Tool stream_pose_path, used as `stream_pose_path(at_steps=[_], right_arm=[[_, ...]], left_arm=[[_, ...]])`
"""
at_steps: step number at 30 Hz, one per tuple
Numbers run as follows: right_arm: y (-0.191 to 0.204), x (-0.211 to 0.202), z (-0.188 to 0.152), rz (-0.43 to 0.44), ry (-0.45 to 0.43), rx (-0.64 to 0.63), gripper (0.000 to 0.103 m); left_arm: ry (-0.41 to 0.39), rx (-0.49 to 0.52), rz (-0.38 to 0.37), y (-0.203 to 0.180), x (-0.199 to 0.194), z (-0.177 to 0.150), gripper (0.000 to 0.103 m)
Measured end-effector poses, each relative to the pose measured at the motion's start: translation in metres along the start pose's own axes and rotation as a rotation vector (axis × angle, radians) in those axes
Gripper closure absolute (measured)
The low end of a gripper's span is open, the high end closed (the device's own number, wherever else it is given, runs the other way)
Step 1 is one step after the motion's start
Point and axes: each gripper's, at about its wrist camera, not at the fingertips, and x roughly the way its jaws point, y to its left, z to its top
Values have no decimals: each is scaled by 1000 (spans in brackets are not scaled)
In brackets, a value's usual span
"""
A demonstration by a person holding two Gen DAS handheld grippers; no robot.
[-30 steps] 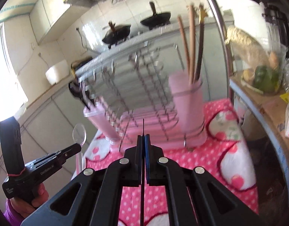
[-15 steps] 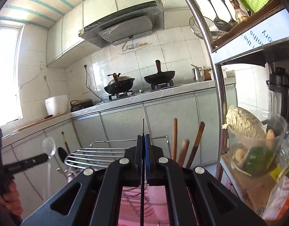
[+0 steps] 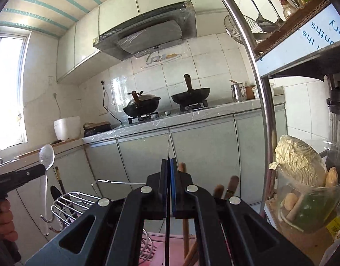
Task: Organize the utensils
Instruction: 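Lift the spoon and knife up over the pink cup with both tools, then lower both utensils into the pink cup and open both tools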
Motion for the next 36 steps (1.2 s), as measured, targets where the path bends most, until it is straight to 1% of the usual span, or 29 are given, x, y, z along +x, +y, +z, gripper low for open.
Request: stream_pose_path(at_steps=[3, 6, 8, 14, 20, 23, 30, 36], right_arm=[[9, -1, 3, 1, -43, -13, 101], [16, 0, 2, -27, -93, -54, 101], [19, -1, 0, -53, -127, -73, 101], [20, -1, -8, -86, -190, -90, 101], [20, 4, -20, -94, -215, -92, 101], [14, 5, -29, -105, -189, -73, 101], [-6, -5, -52, -128, -73, 19, 101], [-4, -9, -66, -141, 30, 38, 101]], left_arm=[[-42, -13, -7, 3, 3, 5, 101], [-87, -8, -1, 5, 6, 7, 101], [-116, 13, 17, 6, 9, 4, 101], [-127, 58, 65, 12, 27, -17, 101], [-143, 107, 108, 12, 38, -45, 101], [-135, 109, 106, 13, 39, -57, 101], [-83, 94, 85, 15, 34, -71, 101], [-23, 92, 70, 14, 33, -82, 100]])
